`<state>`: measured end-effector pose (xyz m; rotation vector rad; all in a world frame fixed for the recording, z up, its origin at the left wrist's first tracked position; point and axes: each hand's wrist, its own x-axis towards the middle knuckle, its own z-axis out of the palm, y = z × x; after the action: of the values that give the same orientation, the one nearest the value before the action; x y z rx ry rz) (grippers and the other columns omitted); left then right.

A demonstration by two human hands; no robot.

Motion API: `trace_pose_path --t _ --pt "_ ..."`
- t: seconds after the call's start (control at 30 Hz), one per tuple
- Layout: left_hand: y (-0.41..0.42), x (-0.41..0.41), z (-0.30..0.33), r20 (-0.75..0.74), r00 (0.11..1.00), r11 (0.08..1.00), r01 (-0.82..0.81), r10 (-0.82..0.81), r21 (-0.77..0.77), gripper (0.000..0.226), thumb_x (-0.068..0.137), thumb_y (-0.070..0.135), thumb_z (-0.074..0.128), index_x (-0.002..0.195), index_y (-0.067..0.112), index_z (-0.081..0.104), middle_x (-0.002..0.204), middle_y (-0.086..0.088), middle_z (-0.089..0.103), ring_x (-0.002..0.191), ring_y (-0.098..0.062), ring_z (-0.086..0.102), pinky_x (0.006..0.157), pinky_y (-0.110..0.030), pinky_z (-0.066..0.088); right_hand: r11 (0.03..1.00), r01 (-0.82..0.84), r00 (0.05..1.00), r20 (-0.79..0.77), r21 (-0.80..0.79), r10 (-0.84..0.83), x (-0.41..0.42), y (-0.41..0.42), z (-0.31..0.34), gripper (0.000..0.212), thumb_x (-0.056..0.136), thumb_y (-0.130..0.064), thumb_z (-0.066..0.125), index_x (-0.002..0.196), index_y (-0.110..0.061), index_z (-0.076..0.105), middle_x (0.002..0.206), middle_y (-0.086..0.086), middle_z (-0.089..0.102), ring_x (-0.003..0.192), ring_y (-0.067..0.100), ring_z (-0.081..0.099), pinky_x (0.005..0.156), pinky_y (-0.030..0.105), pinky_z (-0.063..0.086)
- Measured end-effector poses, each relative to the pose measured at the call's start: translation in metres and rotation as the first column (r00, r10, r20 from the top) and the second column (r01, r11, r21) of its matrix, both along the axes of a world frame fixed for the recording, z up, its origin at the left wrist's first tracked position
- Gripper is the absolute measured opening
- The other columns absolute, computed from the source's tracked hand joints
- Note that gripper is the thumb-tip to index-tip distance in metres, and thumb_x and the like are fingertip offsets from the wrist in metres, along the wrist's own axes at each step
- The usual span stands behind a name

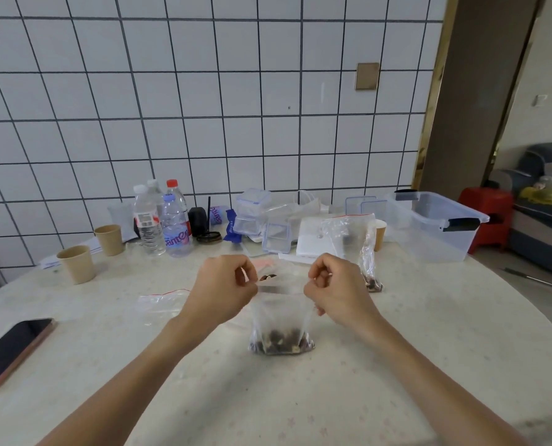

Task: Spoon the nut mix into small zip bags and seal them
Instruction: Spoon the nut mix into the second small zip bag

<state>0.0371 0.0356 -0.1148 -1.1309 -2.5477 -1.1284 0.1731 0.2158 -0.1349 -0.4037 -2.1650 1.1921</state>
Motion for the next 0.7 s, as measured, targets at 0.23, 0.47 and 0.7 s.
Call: trace_pose_path --t 0.23,0.47,0.7 --pt "0.01 0.007 0.01 -0.27 0.963 0.991 -0.013 -0.023 -0.133 0.013 0.082 0.02 0.064 0.083 0.025 0.052 0.071 0.006 0.06 0.073 -0.017 0.056 0.064 -0.036 0.048 0.99 0.019 1.0 -0.017 0.137 -0.017 -0.007 -0.011 0.01 0.021 0.087 -0.003 0.064 0.082 -0.02 0.052 0.058 0.009 0.053 0.048 0.026 0.057 0.044 0.034 0.051" --pt "-0.011 -0.008 0.03 -0.346 0.908 0.969 0.192 -0.236 -0.156 0.021 0.089 0.037 0.074 0.106 0.031 0.062 0.101 0.021 0.059 0.077 0.01 0.056 0.064 -0.011 0.036 0.974 -0.066 0.998 0.022 0.219 0.063 0.01 0.003 0.033 0.015 0.09 -0.007 0.074 0.091 -0.017 0.063 0.086 -0.004 0.066 0.079 0.017 0.066 0.077 0.041 0.058" --pt "-0.034 0.001 0.031 -0.453 0.67 0.802 0.411 -0.588 -0.433 0.027 0.091 0.044 0.068 0.117 0.037 0.065 0.112 0.018 0.067 0.067 0.013 0.049 0.064 -0.015 0.036 0.667 -0.316 0.944 0.151 0.674 0.295 0.037 -0.006 0.032 0.021 0.093 -0.026 0.071 0.113 -0.026 0.068 0.111 -0.018 0.066 0.104 0.005 0.06 0.097 0.026 0.045"
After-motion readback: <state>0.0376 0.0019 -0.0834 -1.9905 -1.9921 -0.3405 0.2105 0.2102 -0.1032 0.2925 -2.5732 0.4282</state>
